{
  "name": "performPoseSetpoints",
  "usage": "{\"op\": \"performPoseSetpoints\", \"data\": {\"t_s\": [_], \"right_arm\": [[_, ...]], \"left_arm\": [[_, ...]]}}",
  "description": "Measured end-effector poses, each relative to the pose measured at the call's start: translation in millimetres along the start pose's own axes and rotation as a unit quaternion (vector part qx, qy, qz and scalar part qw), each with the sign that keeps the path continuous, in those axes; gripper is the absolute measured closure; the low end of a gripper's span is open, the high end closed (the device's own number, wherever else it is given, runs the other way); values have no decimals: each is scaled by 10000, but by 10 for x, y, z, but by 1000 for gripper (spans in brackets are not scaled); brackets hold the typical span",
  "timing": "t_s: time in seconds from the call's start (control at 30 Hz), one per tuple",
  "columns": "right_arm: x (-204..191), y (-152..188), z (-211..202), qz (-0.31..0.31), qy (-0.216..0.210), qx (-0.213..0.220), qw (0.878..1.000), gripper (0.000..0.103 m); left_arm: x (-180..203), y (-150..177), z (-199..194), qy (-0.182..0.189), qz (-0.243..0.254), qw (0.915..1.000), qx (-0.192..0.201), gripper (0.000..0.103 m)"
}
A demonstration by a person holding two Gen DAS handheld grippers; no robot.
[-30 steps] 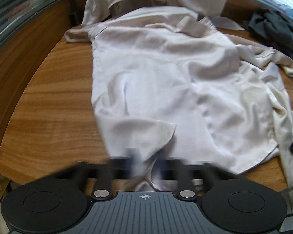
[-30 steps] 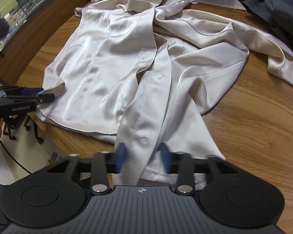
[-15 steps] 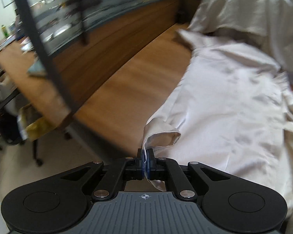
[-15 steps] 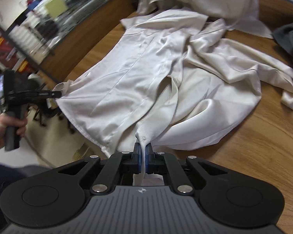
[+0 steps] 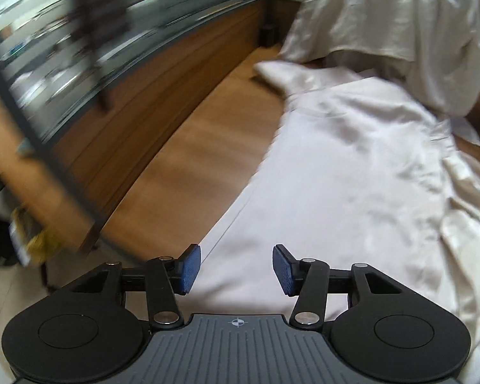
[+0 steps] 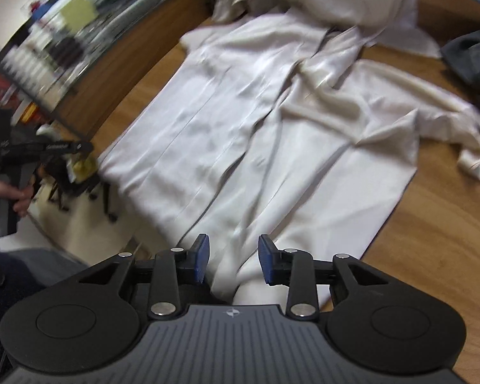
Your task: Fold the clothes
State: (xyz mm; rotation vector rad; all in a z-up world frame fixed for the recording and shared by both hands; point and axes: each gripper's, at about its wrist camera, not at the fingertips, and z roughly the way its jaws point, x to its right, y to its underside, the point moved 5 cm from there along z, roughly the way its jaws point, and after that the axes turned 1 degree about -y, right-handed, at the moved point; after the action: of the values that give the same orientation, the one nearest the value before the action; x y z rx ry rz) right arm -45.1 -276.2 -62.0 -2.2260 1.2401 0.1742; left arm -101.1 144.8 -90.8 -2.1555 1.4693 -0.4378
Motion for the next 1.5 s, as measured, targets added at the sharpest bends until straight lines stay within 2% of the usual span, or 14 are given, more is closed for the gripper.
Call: {"op": "performPoseSetpoints", "data": {"t_s": [0.1, 0.2, 0.37, 0.5, 0.6, 0.7, 0.8, 0.87, 0.97, 1.07, 1.13, 1.23, 1.4, 1.5], "right_arm": [[122, -217, -16, 80, 362, 253, 9990, 64], [288, -474, -1, 240, 795, 514, 9952, 64], [661, -822, 20, 561, 1638, 895, 9808, 60], [1072, -943, 12, 951, 2255, 1119, 9631, 57], [1414, -916, -44, 1224, 2688, 1207, 9477, 52], [1855, -791, -189, 1659, 3118, 1279, 9268, 49], [2329, -585, -337, 2199, 3369, 1398, 9048, 42], [2623, -444, -394, 2487, 3511, 1403, 8917, 31], [3052, -240, -469, 2890, 3707, 1396, 8715, 20], [3410, -119, -448, 3112, 3810, 1300, 8609, 17], [3610, -98, -416, 3187, 3796, 1281, 8591, 17], [3811, -132, -350, 3136, 3734, 1306, 8632, 17], [3996, -200, -246, 3038, 3677, 1270, 8697, 17], [4028, -217, -215, 2966, 3678, 1307, 8716, 16]], "left_arm": [[236, -252, 107, 395, 358, 9985, 112, 50], [517, -492, 214, 884, 835, 9923, 253, 50], [1046, -889, 385, 1618, 1592, 9726, 505, 48], [1480, -1162, 556, 1987, 1992, 9582, 524, 46], [1802, -1332, 688, 2138, 2277, 9485, 525, 43], [2114, -1457, 829, 2257, 2406, 9430, 438, 40], [2432, -1568, 964, 2386, 2513, 9374, 347, 38], [2651, -1620, 1039, 2518, 2595, 9319, 299, 35], [2988, -1662, 1174, 2616, 2810, 9230, 261, 31], [3335, -1675, 1345, 2637, 3015, 9160, 193, 30], [3548, -1678, 1446, 2661, 3163, 9104, 186, 30], [3794, -1676, 1586, 2639, 3385, 9031, 144, 31], [3983, -1624, 1697, 2681, 3547, 8957, -40, 34], [4022, -1579, 1738, 2642, 3596, 8949, -82, 45]]}}
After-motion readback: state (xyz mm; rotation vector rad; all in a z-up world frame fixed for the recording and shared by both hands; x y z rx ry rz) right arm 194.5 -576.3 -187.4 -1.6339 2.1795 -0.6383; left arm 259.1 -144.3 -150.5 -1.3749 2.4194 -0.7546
